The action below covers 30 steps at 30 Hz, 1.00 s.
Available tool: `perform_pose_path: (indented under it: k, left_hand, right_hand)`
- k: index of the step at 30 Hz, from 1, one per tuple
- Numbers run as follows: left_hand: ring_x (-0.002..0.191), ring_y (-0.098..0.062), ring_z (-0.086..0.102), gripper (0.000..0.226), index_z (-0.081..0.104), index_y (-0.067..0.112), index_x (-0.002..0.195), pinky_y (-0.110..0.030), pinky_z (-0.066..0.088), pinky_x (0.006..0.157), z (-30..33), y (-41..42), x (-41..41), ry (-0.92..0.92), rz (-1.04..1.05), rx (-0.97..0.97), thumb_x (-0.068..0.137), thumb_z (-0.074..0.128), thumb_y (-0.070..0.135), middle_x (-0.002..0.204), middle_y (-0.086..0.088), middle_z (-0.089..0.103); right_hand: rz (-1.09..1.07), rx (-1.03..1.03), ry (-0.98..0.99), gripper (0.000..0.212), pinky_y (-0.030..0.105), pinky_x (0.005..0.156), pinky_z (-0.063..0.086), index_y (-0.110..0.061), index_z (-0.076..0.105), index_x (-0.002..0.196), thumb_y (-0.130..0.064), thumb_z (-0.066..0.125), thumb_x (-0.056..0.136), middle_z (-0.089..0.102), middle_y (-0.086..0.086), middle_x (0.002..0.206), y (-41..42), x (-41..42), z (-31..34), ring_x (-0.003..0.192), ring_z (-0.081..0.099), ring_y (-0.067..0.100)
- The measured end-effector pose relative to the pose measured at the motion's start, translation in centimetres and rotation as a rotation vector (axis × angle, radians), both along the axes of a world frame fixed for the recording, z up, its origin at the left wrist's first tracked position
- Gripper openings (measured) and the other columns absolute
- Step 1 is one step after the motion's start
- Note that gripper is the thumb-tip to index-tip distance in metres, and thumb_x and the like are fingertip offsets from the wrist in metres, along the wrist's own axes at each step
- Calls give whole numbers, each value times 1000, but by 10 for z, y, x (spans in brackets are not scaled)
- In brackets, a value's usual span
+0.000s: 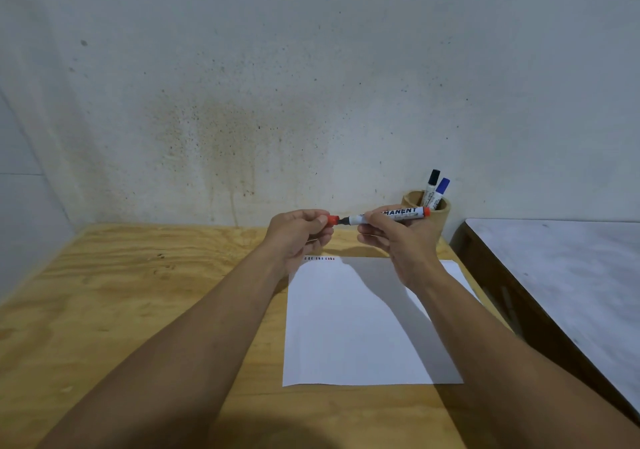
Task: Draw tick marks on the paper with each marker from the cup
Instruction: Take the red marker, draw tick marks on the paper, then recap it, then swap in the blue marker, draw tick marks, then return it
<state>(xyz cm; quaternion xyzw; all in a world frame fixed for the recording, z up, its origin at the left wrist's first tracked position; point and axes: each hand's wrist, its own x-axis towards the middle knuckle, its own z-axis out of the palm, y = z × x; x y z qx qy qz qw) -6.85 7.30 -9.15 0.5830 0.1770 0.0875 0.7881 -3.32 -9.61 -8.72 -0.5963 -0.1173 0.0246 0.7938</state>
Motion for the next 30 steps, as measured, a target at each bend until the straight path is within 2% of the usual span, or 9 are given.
perform_pose_path:
  k: [7,13,15,17,20,23,25,28,30]
  left_hand:
    - [62,-18,66,8,70,-3,89,-22,57,57,10,-13,0,-6,-36,19,82,66,-1,78,-17,69]
    - [56,-15,66,7,69,-4,87,-19,56,55,15,-31,1,-61,-35,31,80,67,-5,75,-16,69]
    - [55,-14,65,7,69,-6,86,-19,56,55,15,-39,3,-101,-26,38,80,67,-5,74,-17,67]
    - [55,-14,64,10,69,-7,89,-18,56,56,13,-48,4,-136,-23,50,80,67,-5,73,-17,67]
    - [58,-17,64,15,68,-9,93,-20,57,59,12,-59,8,-170,-37,51,80,67,-4,74,-17,67]
    - [63,-20,64,15,69,-7,93,-23,60,64,16,-72,15,-209,-40,39,78,69,-3,77,-17,68]
    - [65,-19,65,16,71,-2,93,-24,60,68,20,-82,22,-221,-59,95,77,72,1,79,-14,70]
    - [82,-18,67,14,72,14,91,-32,58,81,24,-97,33,-213,-102,303,77,75,14,90,-4,72]
    - [96,-17,65,23,70,17,101,-31,52,84,24,-102,39,-200,-81,550,78,73,20,107,-1,70]
  right_hand:
    - [12,-14,-20,9,31,63,63,8,70,86,0,73,83,73,20,76,-8,1,8,61,72,22]
    - [63,44,95,9,24,56,61,12,66,84,5,70,83,70,25,79,-20,6,18,55,72,20]
    - [56,91,148,16,24,53,59,15,64,93,6,71,82,70,26,80,-25,8,19,55,72,22]
    - [42,130,203,22,23,52,58,13,63,99,5,73,80,71,23,75,-31,11,19,56,72,23]
    - [44,87,205,9,23,52,57,3,65,86,-2,73,83,70,14,69,-41,12,18,56,69,18]
    - [12,-23,151,13,24,53,44,1,66,90,-12,69,89,57,6,64,-51,18,20,54,54,14]
    - [-19,-91,114,21,29,60,40,3,66,98,-17,63,95,52,5,67,-58,22,28,58,49,15]
    - [-73,-185,43,25,35,73,58,-1,59,93,-21,49,102,68,13,83,-74,31,51,73,69,22]
    - [-137,-369,30,28,37,65,62,-2,54,109,-26,40,105,63,11,83,-89,41,70,70,69,22]
